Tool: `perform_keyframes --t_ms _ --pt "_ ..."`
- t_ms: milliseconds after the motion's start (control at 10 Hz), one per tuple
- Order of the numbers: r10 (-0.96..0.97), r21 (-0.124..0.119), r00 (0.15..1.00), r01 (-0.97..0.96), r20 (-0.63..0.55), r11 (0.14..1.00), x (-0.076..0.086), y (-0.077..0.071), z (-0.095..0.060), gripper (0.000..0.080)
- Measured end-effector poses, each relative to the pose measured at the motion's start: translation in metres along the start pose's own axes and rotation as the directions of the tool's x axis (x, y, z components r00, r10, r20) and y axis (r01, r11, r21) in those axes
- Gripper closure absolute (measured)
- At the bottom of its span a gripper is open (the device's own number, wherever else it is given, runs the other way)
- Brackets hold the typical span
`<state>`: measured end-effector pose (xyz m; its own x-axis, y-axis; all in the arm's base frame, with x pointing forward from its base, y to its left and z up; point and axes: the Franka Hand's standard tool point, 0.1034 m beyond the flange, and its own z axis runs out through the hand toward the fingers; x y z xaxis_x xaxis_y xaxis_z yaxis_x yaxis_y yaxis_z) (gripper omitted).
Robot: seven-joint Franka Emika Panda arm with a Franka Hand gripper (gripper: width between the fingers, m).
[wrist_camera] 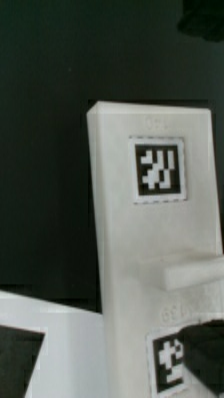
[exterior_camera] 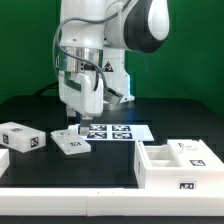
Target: Assemble cabinet
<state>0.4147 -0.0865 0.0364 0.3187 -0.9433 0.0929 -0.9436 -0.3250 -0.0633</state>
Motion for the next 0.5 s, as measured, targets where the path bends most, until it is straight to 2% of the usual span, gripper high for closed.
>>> perform_keyframes --t_ms 300,400,500 --pt "0.002 0.005 1.0 -0.002 0.015 1.0 0.004 -0.003 -0.001 0.0002" --pt "0.026 0.007 0.996 -0.026 0.085 1.0 0.008 -0.006 -0.004 0.0002" --pt "0.025 0.028 0.987 -0.03 0.162 0.999 0.014 -0.02 -0.022 0.0002"
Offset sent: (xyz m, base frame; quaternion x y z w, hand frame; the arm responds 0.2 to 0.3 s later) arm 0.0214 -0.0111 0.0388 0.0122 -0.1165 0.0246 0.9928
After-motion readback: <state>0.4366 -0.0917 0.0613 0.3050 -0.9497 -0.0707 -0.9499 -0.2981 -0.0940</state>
